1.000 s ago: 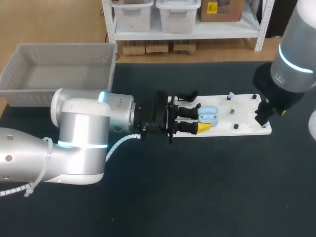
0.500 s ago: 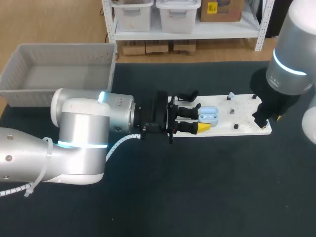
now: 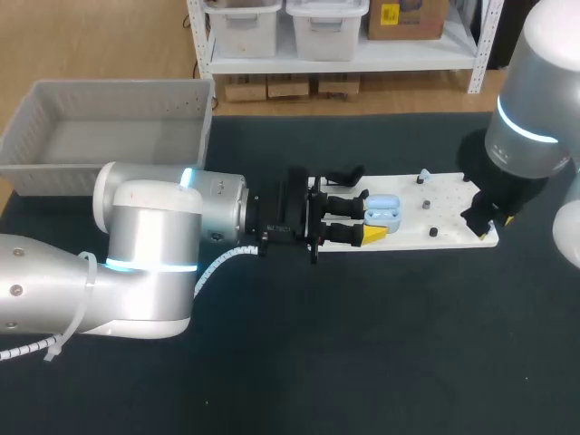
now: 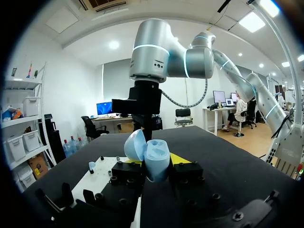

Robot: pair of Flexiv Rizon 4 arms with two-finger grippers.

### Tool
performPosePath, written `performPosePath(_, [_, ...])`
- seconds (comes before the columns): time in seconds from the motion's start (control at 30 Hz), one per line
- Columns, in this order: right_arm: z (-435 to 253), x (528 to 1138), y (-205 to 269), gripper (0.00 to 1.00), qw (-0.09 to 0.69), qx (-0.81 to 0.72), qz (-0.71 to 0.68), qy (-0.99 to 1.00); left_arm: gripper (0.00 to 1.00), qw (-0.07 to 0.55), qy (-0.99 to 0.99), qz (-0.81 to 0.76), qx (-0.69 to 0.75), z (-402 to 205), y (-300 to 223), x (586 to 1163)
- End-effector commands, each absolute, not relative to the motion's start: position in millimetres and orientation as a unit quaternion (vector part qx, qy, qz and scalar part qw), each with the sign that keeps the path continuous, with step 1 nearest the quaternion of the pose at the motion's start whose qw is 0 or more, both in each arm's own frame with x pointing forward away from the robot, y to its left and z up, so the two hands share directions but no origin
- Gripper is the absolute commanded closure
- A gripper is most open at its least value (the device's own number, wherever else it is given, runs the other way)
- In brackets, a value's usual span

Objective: Pick up each earbud case from the left stands, insert the matching earbuds, close the lid, and place the case in the box.

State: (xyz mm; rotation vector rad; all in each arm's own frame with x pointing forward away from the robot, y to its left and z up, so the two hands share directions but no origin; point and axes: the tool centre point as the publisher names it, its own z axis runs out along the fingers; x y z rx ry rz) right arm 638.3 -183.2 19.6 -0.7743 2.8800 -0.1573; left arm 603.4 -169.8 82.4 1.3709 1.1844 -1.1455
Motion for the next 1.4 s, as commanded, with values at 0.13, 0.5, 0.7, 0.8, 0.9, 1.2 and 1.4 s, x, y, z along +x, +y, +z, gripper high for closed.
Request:
performPosePath(0.13, [15.7,639.6,-183.1,0.59,0.084,-0.256,-0.057,0.961,1.0,0.483,0.485,-0.467,0.56,81.2,-169.5,601.7])
performPosePath(0.5, [12.3,642.1,-183.5,0.65,0.09,-0.254,-0.065,0.961,1.0,0.483,0.485,-0.467,0.56,81.2,-169.5,601.7])
performPosePath(0.7, [11.8,643.1,-184.7,0.69,0.092,-0.252,-0.068,0.961,1.0,0.483,0.485,-0.467,0.56,81.2,-169.5,601.7])
performPosePath(0.8, [12.0,643.3,-185.2,0.7,0.092,-0.251,-0.069,0.961,1.0,0.483,0.485,-0.467,0.56,81.2,-169.5,601.7])
performPosePath(0.9, [11.6,643.1,-185.9,0.71,0.091,-0.249,-0.069,0.962,1.0,0.483,0.485,-0.467,0.56,81.2,-169.5,601.7])
performPosePath(1.2, [10.4,641.9,-185.9,0.73,0.09,-0.248,-0.069,0.962,1.0,0.483,0.485,-0.467,0.56,81.2,-169.5,601.7])
performPosePath(1.4, [10.6,642.1,-184.4,0.74,0.091,-0.25,-0.071,0.961,1.0,0.483,0.485,-0.467,0.56,81.2,-169.5,601.7])
